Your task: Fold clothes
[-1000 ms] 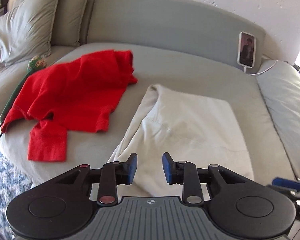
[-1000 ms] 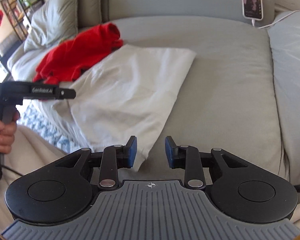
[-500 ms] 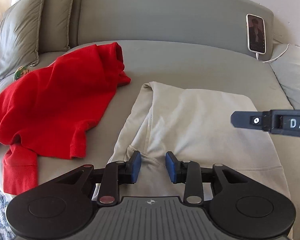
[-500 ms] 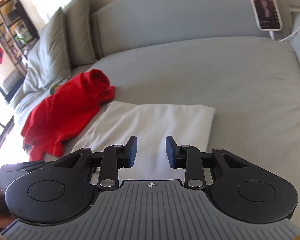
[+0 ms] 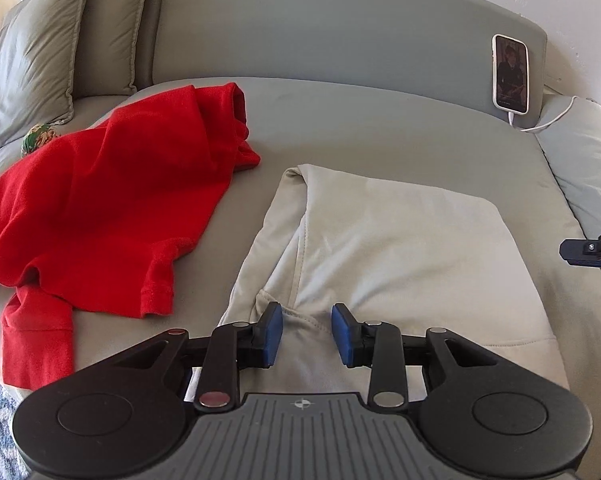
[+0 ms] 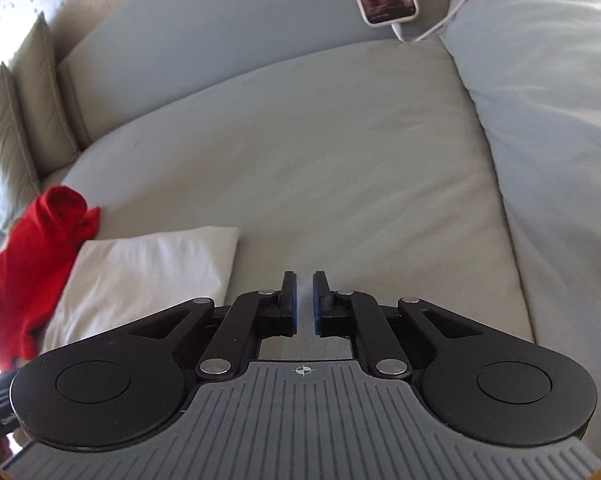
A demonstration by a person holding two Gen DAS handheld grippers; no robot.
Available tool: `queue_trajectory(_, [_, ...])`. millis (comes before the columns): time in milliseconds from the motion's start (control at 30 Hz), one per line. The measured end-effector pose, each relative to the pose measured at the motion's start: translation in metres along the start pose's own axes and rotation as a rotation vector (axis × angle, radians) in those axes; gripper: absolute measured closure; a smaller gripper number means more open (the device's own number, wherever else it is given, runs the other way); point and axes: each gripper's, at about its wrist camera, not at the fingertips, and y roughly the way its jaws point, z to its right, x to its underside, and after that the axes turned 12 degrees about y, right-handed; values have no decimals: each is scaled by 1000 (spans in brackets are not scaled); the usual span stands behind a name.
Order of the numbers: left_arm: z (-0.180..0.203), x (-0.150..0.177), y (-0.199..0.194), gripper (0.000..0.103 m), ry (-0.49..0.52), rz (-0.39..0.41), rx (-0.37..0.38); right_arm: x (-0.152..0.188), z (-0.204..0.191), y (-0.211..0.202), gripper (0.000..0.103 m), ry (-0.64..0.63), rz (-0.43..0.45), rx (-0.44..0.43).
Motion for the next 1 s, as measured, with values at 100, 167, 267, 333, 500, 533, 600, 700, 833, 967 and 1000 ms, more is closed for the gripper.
queue_trajectory(100, [-6, 1, -19, 54, -27, 21, 11, 12, 2, -31, 54, 40, -32, -91])
queue_trajectory(167, [-18, 4, -37, 42, -66, 55, 45, 22, 2, -47, 51, 52, -49, -124])
queue_trajectory(267, [-38, 5, -52, 29, -104, 69, 76, 38, 9, -60, 51, 93, -109, -173])
queue_trajectory(333, [-52, 4, -55, 22, -108, 74, 83, 48, 13, -65, 51, 137, -156, -208])
queue_trajectory(500, [-81, -1, -43, 18, -153, 15, 105, 65, 21, -60, 50, 224, -239, -258])
queue_trajectory(533, [-85, -2, -40, 18, -162, 1, 118, 68, 22, -56, 50, 235, -252, -260])
queue_trajectory(600, [-90, -2, -28, 18, -167, -31, 165, 72, 23, -49, 50, 247, -271, -264])
queue_trajectory(700, [-87, 0, -5, 18, -153, -104, 249, 76, 25, -39, 50, 275, -296, -281])
queue_trajectory(833, [-79, 1, 18, 18, -110, -147, 281, 72, 24, -22, 52, 300, -341, -332])
queue_trajectory(967, [-66, -5, 31, 17, -38, -160, 352, 67, 26, -3, 52, 351, -362, -366])
queue_trajectory(1000, [-62, -7, 35, 17, -23, -167, 370, 66, 25, 2, 52, 356, -362, -375])
